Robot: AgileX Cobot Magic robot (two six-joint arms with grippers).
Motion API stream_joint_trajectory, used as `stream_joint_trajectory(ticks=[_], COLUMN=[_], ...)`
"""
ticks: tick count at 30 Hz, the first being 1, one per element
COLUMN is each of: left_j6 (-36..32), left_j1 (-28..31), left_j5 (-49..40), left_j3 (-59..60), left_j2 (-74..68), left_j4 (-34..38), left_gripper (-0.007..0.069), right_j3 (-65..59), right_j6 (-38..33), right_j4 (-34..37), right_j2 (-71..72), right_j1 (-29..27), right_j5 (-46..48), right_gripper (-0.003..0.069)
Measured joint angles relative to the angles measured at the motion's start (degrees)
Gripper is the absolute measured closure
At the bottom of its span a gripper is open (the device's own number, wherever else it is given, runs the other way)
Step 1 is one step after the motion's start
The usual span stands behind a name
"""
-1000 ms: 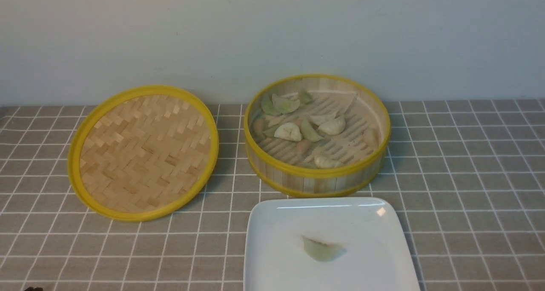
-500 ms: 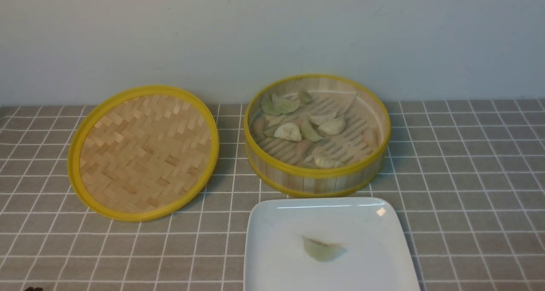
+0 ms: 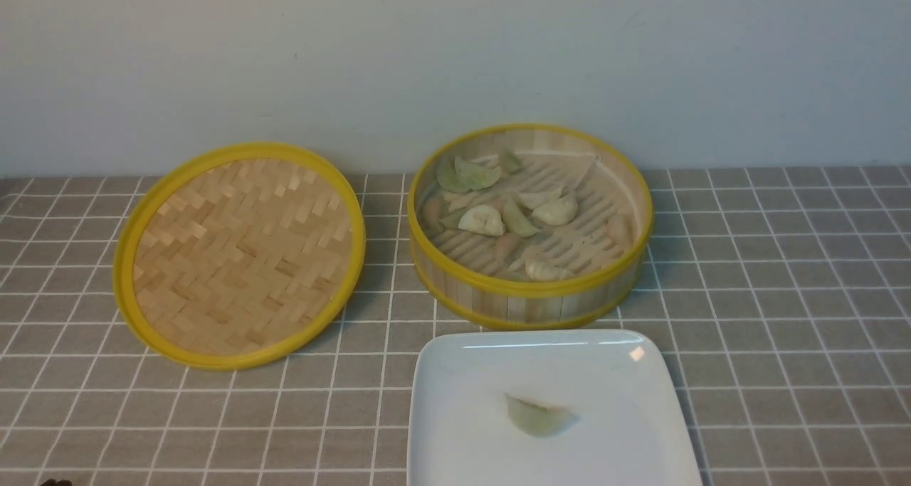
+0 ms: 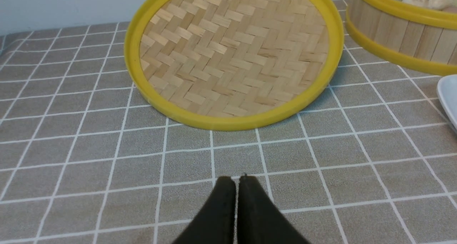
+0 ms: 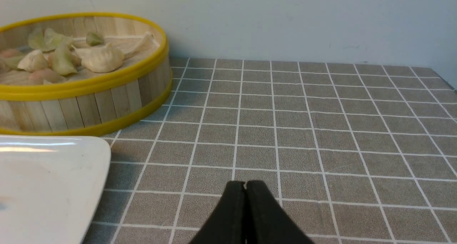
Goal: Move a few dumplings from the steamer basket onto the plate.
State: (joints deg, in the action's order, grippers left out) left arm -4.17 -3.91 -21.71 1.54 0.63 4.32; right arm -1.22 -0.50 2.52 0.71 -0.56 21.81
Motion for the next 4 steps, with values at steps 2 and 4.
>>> stream_joint_trajectory(ticks=[2,4], left_j6=[0.0,0.0], left_j1=[0.0,0.0], left_j5=[0.0,0.0], left_j3=[0.0,0.0], left_j2=[0.0,0.0], left_j4=[0.0,0.0], left_gripper=[0.0629,0.0629], right_j3=[0.0,0.0], right_j6=[0.0,0.0], right_j4=[0.0,0.0], right_j2=[0.0,0.0], right_j1=[0.0,0.0], right_j5=[0.0,0.0], right_gripper=[0.0673,0.0673])
